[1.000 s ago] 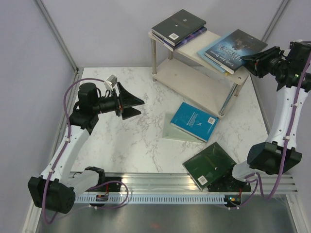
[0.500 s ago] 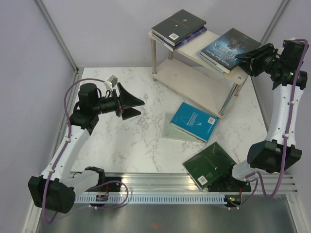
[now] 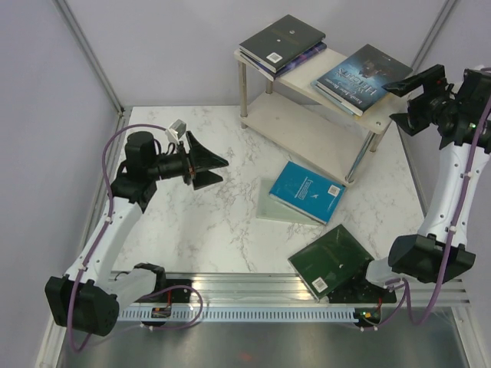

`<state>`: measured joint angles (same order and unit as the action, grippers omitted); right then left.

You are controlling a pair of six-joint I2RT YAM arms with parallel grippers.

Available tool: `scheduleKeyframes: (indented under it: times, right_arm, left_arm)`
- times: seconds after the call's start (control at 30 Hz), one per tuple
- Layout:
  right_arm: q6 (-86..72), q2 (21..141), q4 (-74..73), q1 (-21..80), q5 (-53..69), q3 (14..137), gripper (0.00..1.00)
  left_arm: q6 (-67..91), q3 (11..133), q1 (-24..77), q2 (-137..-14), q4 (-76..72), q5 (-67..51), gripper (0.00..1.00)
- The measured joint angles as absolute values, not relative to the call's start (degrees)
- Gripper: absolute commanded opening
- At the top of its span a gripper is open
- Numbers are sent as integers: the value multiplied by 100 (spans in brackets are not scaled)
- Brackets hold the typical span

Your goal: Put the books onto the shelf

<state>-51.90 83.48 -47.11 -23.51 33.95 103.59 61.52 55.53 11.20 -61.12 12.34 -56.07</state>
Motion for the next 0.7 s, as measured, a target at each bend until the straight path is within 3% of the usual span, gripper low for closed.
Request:
scheduleKeyframes:
  times: [0.2, 0.3, 0.43, 0.57, 0.7]
  right_arm:
    - [-4766, 7271, -5380, -1900, 2628, 10044, 98]
    - [-4661, 6211, -5492, -1531, 2512, 9115, 98]
    - [-4670, 4877, -5334, -1350, 2707, 7008, 98]
    - [-4689, 4901, -5317, -1245, 2908, 5201, 98]
    - [-4692, 5295, -5107, -1247, 2932, 4589, 98]
  left_arm:
    - [5972, 5561, 1157, -6639, 1223, -5599, 99]
    - [5876, 5623, 1251, -7057, 1240, -5551, 99]
    - [5774, 5896, 1522, -7605, 1278, -5415, 98]
    - [5741, 6257, 1986, -8044, 1271, -5253, 97]
    - [5739, 6412, 2519, -8237, 1271, -5087, 96]
